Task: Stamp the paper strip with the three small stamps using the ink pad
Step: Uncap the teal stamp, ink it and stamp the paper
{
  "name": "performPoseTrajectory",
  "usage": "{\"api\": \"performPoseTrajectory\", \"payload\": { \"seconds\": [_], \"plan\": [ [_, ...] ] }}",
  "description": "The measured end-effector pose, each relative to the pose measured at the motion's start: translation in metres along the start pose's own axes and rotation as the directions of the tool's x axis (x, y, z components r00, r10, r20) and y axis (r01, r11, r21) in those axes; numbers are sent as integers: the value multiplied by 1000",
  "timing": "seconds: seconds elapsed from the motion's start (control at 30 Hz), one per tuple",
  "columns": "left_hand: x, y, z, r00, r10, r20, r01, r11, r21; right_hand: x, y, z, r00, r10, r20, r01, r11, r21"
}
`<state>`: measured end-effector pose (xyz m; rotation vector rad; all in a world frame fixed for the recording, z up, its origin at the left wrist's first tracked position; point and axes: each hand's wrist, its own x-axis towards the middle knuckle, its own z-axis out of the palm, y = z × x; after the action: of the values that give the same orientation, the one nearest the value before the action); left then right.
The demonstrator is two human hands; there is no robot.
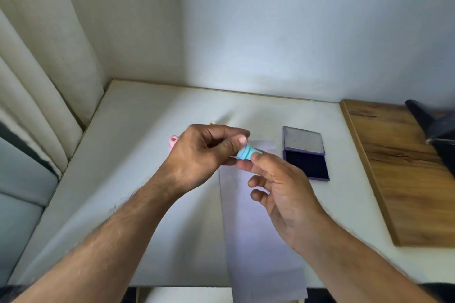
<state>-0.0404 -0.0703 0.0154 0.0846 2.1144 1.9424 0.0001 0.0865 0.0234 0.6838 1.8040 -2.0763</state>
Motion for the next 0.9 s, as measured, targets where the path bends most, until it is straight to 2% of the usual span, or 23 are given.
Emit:
{"api": "performPoseTrajectory", "payload": {
  "seconds": [0.1, 0.2, 0.4, 0.67, 0.9],
  "plan": [
    [-3, 0, 2, 996, -17, 89, 11, 998, 64, 6, 1, -8, 998, 53, 41, -52, 999, -7],
    [0, -4, 2, 999, -12, 33, 9, 994, 105, 18, -1, -11, 994, 74, 79, -71, 997, -33],
    [5, -8, 5, 998, -9, -60, 13, 998, 61, 37, -7, -16, 983, 89, 161, -81, 995, -55],
    [8, -18, 5, 990, 57, -133, -50, 997, 53, 49, -6, -19, 968, 103, 230, -126, 988, 85],
    [9, -18, 6, 989, 13, -145, -10, 1000, 21, 51, -3, -24, 961, 84, 264, -120, 985, 121]
  ]
}}
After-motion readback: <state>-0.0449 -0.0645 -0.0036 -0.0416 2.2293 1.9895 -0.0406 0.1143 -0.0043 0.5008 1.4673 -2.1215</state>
